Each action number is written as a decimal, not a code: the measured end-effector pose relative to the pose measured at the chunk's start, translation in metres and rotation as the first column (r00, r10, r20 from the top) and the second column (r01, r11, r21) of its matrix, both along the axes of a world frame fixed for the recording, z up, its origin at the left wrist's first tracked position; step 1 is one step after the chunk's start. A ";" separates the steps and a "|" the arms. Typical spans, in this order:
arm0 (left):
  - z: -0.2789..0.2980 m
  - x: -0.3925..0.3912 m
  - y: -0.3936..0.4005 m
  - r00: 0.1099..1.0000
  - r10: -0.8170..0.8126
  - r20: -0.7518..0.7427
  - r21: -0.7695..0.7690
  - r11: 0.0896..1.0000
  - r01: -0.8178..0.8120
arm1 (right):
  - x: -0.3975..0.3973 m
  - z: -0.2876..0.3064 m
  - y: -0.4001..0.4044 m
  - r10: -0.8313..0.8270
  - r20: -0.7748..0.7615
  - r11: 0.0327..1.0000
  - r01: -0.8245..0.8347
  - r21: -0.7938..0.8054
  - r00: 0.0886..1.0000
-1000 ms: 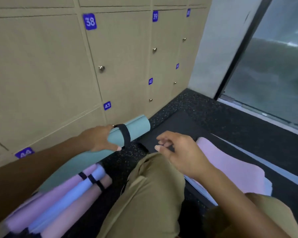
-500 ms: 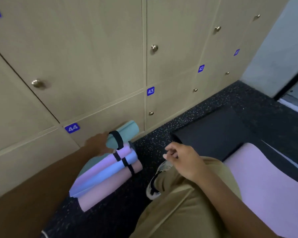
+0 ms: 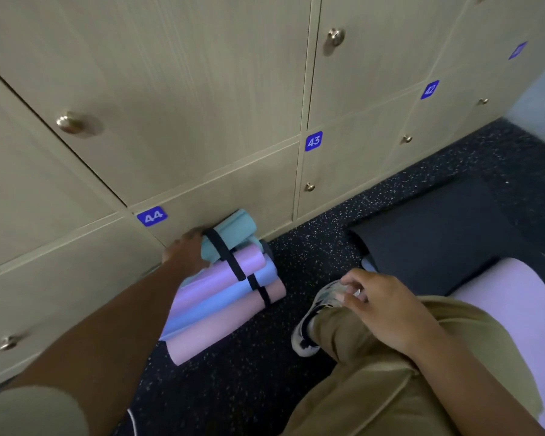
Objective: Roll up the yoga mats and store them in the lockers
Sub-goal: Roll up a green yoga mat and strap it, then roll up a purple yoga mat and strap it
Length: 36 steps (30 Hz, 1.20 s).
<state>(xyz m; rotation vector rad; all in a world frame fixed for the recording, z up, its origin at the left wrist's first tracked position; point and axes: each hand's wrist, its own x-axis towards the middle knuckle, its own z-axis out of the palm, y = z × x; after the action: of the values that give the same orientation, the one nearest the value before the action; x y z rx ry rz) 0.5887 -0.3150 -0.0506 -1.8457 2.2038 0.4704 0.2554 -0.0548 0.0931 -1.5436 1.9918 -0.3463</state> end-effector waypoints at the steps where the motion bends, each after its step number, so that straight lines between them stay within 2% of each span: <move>1: 0.001 -0.001 0.001 1.000 -0.002 0.019 0.000 1.000 0.002 | 0.000 -0.001 -0.001 -0.001 0.002 1.000 0.001 0.003 1.000; 5: 0.007 -0.007 0.007 0.994 -0.046 0.102 -0.013 0.999 0.048 | 0.001 -0.003 -0.005 -0.004 0.011 1.000 0.004 0.011 1.000; 11: 0.022 -0.006 0.008 0.991 -0.120 0.066 -0.049 0.991 0.123 | 0.006 0.000 -0.007 0.005 0.003 1.000 -0.005 0.001 1.000; 19: 0.068 -0.036 0.023 0.948 -0.312 0.056 -0.086 0.945 0.316 | 0.009 0.025 -0.012 0.019 -0.047 0.995 -0.024 -0.101 0.999; 26: 0.128 -0.105 0.041 0.878 -0.478 -0.021 -0.188 0.865 0.466 | -0.021 0.062 -0.004 -0.006 -0.107 0.980 -0.015 -0.200 0.994; 31: 0.167 -0.174 0.070 0.795 -0.601 -0.077 -0.248 0.784 0.569 | -0.065 0.086 0.027 -0.119 -0.200 0.945 0.050 -0.322 0.972; 36: 0.190 -0.250 0.097 0.713 -0.694 -0.106 -0.265 0.710 0.652 | -0.115 0.092 0.071 -0.239 -0.217 0.926 0.154 -0.345 0.947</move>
<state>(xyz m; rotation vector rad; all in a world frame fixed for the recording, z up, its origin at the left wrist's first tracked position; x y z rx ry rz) 0.3388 -0.2178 0.1397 -0.9284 2.9396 0.2768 0.1408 0.0161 0.1853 -1.6537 2.3990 -0.6114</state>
